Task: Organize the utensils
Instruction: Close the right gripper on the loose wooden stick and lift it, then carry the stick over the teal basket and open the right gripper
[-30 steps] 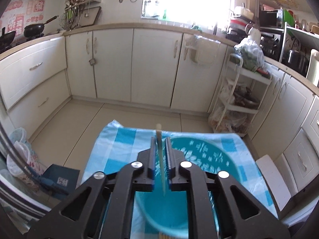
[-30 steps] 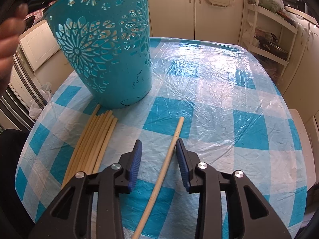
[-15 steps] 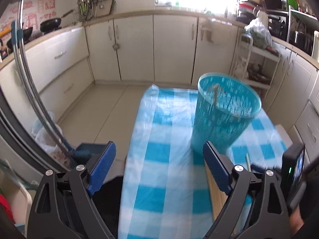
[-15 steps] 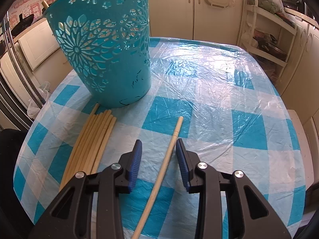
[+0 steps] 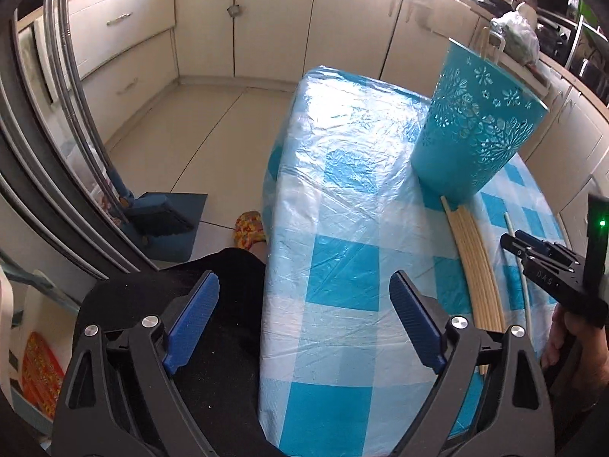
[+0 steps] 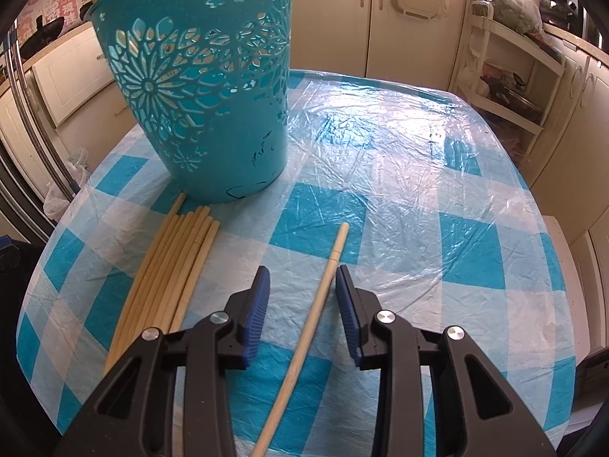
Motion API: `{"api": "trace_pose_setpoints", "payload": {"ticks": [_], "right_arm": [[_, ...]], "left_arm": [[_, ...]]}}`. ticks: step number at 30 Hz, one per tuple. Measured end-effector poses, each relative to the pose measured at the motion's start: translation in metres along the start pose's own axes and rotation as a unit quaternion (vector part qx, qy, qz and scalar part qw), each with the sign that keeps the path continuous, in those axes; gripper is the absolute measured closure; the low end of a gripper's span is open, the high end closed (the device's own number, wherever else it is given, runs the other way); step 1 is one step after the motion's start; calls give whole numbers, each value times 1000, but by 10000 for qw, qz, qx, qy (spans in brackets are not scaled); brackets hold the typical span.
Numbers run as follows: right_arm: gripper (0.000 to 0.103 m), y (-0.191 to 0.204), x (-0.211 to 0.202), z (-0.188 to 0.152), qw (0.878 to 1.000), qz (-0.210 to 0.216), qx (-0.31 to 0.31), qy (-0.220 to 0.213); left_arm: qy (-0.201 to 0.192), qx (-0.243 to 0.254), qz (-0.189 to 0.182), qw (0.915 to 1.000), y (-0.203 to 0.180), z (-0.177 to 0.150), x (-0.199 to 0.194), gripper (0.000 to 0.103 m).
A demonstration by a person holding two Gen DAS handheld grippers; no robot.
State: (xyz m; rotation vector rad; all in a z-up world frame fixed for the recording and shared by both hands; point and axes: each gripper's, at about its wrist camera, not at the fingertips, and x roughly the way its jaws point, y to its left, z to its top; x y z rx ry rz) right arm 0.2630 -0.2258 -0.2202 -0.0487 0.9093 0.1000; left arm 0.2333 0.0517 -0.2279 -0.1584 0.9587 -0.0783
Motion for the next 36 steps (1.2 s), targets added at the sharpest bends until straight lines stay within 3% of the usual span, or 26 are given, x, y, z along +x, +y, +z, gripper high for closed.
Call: {"api": "trace_pose_setpoints", "payload": {"ticks": [10, 14, 16, 24, 36], "right_arm": [[69, -9, 0, 2, 9994, 106, 314, 27], [92, -18, 0, 4, 9993, -46, 373, 14], [96, -23, -1, 3, 9988, 61, 481, 20], [97, -28, -16, -9, 9974, 319, 616, -192], [97, -30, -84, -4, 9848, 1085, 756, -1128]], "left_arm": [[-65, 230, -96, 9997, -9, -3, 4, 15], [-23, 165, -171, 9997, -6, -2, 6, 15], [-8, 117, -203, 9997, -4, -2, 7, 15], [-61, 189, -283, 9994, -7, -4, 7, 15], [-28, 279, -237, 9993, -12, -4, 11, 15]]}}
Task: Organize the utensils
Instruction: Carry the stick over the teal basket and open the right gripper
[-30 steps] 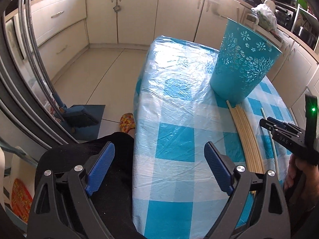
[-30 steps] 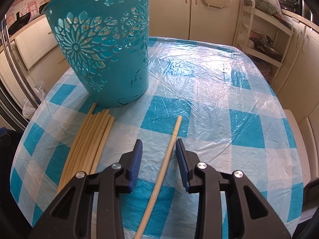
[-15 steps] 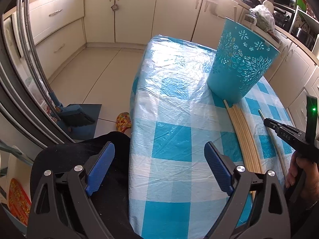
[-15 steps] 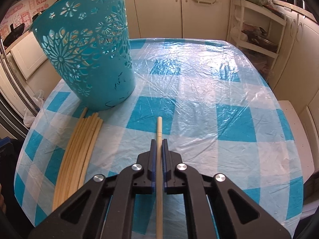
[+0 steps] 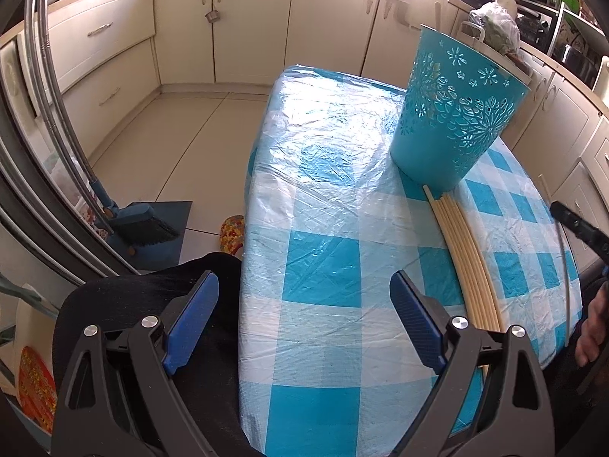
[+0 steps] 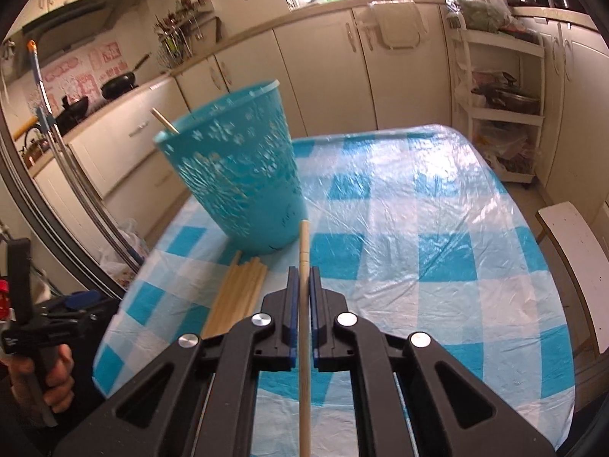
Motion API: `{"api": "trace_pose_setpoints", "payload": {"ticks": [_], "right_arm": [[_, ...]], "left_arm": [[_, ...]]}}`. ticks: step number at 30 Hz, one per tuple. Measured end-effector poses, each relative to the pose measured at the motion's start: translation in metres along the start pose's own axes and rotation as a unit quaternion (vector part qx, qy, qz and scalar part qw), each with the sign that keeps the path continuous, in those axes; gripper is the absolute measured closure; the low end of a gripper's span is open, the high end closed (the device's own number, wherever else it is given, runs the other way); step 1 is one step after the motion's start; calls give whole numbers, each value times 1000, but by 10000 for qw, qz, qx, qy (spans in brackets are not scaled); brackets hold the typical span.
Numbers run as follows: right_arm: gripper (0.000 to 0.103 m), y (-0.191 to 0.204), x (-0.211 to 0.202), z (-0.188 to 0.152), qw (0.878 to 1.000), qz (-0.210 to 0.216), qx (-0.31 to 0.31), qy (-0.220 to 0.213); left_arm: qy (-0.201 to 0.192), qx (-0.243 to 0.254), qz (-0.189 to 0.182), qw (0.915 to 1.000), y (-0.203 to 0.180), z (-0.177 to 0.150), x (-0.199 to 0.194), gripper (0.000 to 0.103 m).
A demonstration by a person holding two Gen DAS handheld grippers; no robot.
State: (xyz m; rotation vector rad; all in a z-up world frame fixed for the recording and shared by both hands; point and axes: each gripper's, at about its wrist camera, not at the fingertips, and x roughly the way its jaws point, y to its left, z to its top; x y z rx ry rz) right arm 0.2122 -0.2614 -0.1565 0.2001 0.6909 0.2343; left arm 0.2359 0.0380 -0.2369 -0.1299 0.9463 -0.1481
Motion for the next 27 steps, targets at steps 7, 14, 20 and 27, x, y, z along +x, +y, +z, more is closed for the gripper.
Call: {"api": "trace_pose_setpoints", "payload": {"ticks": [7, 14, 20, 27], "right_arm": [[97, 15, -28, 43, 9962, 513, 63, -698], [97, 48, -27, 134, 9809, 1066, 86, -1623], [97, 69, 11, 190, 9714, 977, 201, -2156], [97, 69, 57, 188, 9801, 564, 200, -1893]], "left_arm": [[-36, -65, -114, 9999, 2, 0, -1, 15], [-67, -76, -197, 9998, 1, 1, -1, 14], [-103, -138, -303, 9994, 2, 1, -1, 13], [-106, -164, -393, 9990, 2, 2, 0, 13]]}}
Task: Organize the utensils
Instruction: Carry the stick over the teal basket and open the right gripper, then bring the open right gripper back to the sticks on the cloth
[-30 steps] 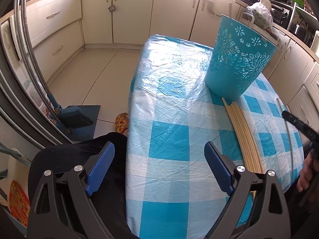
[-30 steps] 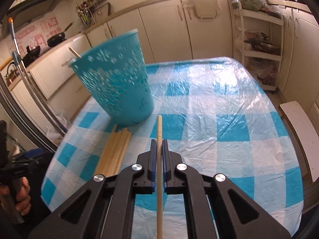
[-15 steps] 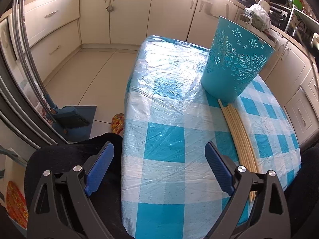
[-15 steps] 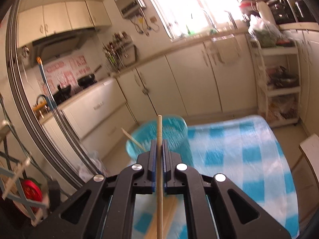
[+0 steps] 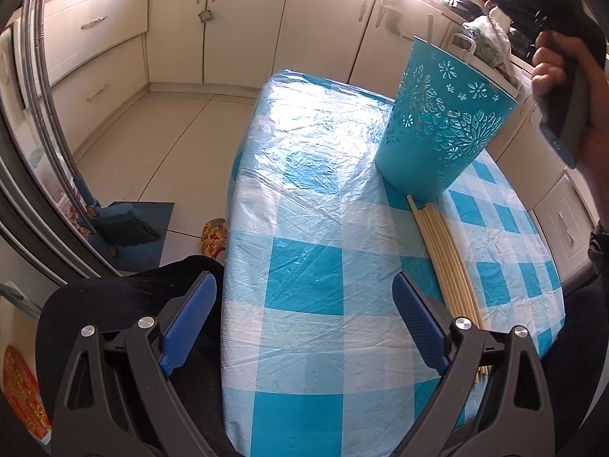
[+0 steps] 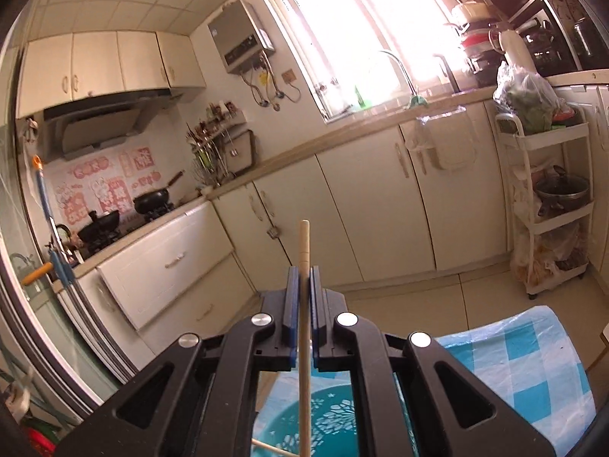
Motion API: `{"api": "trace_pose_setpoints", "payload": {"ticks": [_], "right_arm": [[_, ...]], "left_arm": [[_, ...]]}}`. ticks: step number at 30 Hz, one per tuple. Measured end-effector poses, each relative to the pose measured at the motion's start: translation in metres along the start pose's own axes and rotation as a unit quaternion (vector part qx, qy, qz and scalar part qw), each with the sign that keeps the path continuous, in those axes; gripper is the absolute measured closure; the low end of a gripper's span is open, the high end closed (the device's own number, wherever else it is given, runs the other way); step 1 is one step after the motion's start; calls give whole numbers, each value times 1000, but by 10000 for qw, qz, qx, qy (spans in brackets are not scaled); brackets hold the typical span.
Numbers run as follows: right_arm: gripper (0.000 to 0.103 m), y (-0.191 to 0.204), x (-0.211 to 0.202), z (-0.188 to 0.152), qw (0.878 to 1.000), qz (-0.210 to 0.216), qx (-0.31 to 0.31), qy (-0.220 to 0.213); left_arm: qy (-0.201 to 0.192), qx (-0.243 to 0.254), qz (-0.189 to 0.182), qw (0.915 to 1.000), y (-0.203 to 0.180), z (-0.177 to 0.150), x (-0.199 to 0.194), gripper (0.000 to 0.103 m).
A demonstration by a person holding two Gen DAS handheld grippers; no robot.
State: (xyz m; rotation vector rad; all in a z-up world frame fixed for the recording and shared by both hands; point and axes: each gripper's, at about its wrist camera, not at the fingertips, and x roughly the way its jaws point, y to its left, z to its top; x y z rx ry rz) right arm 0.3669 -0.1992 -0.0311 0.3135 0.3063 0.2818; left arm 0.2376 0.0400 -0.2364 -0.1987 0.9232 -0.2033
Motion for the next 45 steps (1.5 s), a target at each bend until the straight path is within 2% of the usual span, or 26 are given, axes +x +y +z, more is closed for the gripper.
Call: {"api": "trace_pose_setpoints", "payload": {"ticks": [11, 15, 21, 25, 30, 36, 41, 45], "right_arm": [[96, 2, -5, -19, 9989, -56, -306, 356], [96, 5, -28, -22, 9986, -10, -408, 336], [96, 6, -88, -27, 9986, 18, -504, 166], [95, 8, -121, -49, 9976, -58, -636, 271], [91, 1, -135, -100, 9938, -221, -687, 841], [79, -19, -115, -162, 9812, -539, -430, 1804], [79, -25, -97, -192, 9685, -692, -498, 2340], [80, -29, -83, -201, 9616, -772, -517, 2583]], "left_arm": [[-13, -30, -36, 10000, 0, -1, 0, 13], [-33, -13, 28, 10000, -2, -2, -1, 13], [-77, -4, 110, 9999, -3, -3, -2, 13], [-125, 37, 176, 9998, -5, -4, -3, 13], [-224, 158, 283, 9992, -9, -6, -7, 13], [-340, 296, 378, 9983, -13, -8, -11, 13], [-405, 407, 452, 9973, -17, -10, -13, 13], [-433, 487, 488, 9967, -20, -11, -13, 12]]}}
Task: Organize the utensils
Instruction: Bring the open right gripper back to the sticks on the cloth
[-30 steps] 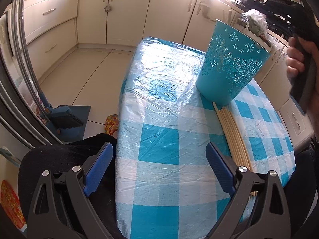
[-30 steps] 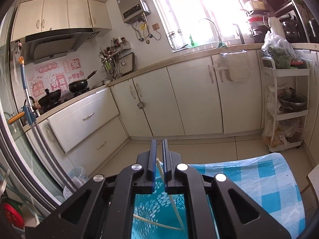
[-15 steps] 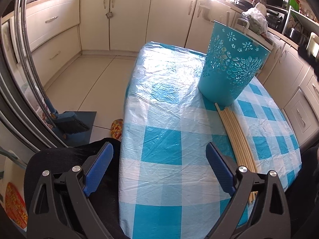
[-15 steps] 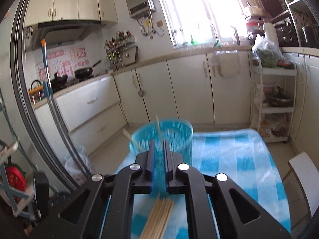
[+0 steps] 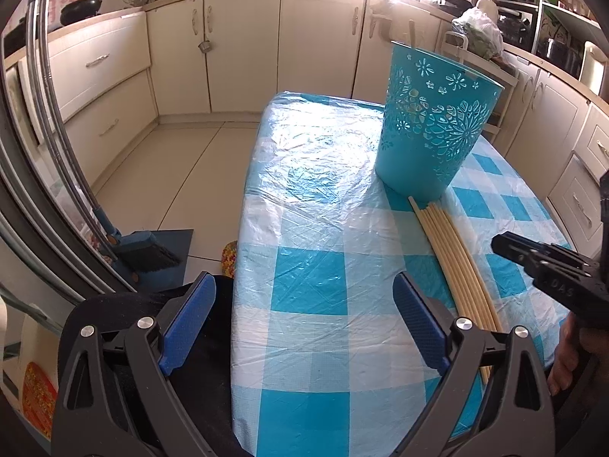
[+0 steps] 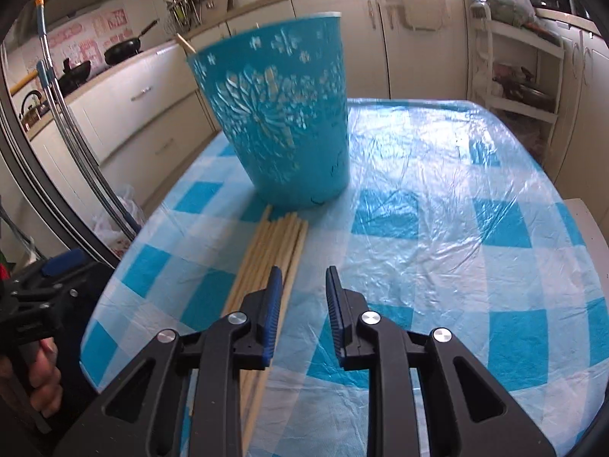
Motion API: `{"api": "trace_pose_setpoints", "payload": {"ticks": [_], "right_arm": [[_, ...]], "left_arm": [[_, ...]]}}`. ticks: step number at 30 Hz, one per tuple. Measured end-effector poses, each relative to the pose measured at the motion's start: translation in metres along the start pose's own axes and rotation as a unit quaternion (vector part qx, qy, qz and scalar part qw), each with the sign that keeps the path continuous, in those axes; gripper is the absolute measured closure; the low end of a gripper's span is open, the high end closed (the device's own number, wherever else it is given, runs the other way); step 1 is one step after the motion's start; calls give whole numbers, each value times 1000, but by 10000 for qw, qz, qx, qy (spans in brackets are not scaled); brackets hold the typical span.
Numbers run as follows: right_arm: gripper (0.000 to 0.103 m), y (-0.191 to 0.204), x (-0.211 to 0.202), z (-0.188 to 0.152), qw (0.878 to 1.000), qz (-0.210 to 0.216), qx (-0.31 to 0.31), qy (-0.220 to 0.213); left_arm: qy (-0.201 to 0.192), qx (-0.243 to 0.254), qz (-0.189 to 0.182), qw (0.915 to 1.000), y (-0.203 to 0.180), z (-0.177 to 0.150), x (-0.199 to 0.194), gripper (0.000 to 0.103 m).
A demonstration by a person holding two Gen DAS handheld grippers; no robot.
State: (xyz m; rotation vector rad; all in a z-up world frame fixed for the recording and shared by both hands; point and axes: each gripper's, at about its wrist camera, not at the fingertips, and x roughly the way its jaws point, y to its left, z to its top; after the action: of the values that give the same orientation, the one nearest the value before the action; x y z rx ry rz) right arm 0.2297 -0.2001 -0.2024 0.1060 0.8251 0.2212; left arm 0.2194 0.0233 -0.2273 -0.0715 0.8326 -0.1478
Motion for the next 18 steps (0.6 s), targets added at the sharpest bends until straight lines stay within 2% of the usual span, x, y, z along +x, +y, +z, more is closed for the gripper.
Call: {"api": "trace_pose_setpoints", "payload": {"ticks": [13, 16, 18], "right_arm": [[85, 6, 34, 4, 9992, -186, -161, 325], [87, 10, 35, 3, 9984, -290, -327, 353], [94, 8, 33, 3, 9979, -344, -384, 393]], "left_arm": [[-20, 210, 102, 9997, -8, -2, 1, 12], [-23, 235, 113, 9997, -10, -2, 0, 12], [-7, 233, 107, 9997, -11, -2, 1, 12]]}}
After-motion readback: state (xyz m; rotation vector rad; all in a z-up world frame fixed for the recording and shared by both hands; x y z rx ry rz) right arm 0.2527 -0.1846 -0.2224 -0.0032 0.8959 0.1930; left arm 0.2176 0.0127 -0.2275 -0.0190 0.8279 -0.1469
